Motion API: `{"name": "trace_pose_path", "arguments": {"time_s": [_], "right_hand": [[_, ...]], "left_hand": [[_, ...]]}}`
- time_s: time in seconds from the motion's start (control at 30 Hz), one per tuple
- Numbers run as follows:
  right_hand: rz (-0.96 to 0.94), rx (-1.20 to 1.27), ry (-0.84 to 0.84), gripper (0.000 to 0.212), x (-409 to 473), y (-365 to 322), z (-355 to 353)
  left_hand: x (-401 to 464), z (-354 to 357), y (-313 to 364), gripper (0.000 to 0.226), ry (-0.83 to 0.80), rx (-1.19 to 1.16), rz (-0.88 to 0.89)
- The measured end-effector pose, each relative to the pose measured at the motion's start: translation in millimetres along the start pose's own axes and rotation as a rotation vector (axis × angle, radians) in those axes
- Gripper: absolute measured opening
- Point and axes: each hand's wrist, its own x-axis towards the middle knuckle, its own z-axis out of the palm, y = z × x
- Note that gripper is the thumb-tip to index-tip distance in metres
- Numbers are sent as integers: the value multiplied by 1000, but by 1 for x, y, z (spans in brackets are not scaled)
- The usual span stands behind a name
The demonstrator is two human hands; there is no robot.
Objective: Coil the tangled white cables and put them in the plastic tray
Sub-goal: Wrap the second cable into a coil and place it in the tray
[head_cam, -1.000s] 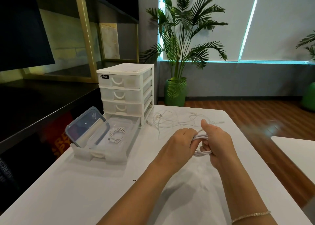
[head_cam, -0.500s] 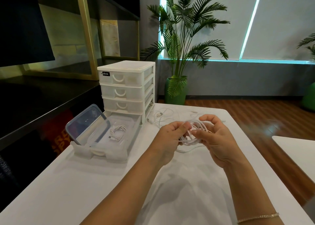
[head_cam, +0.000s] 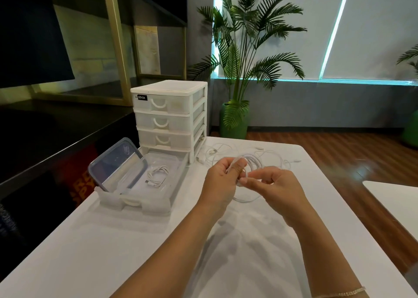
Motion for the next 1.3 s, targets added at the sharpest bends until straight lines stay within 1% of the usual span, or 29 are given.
{"name": "trace_pose_path", "arguments": {"time_s": [0.07,0.13,0.27,0.37,0.47,0.53,0.6,0.63,0.67,0.73,0.77,0.83,0.87,0.93,1.0,1.07,1.13,1.2,1.3], "right_hand": [[-22,-66,31,11,1,1,4],[3,-96,49,7,4,2,6],[101,121,27,18,2,0,1],[181,134,-39,21,5,-4,-1],[329,182,31,23,11,-6,1],[326,256,102,22,9,-6,0],[317,314,152,26,7,-3,-4],[310,340,160,32,6,-3,-6],[302,366,162,36,5,-3,-7],[310,423,172,38,7,-7,-8],[333,446,186,38,8,-8,-9],[383,489,219,37,10,-9,-11],[395,514,235,36,11,-8,-12],[401,538,266,38,12,-4,-12],[412,544,287,44,11,1,-11],[421,554,273,48,11,4,-11],[438,597,257,46,11,6,-11],[473,656,262,40,10,7,-10],[552,739,270,37,10,9,-9]], "left_hand": [[1,-1,-2,17,5,44,43],[2,-4,-2,20,24,119,100],[1,-8,-2,31,87,442,236],[0,-9,0,31,81,504,279],[0,-6,-1,31,78,571,347],[0,-7,-1,26,55,608,373],[2,-14,-1,21,46,608,375],[3,-17,0,24,48,602,360],[4,-20,0,26,47,596,331],[5,-23,1,28,14,593,247],[5,-21,1,29,-21,568,192],[3,-15,3,28,-120,409,79],[2,-12,3,25,-172,336,41],[0,-9,3,15,-275,306,10],[-3,-8,3,12,-365,286,-3],[-4,-8,2,17,-422,225,-19],[-6,-8,2,22,-452,192,-13],[-7,-7,1,23,-433,207,51],[-9,-5,0,25,-334,301,203]]}}
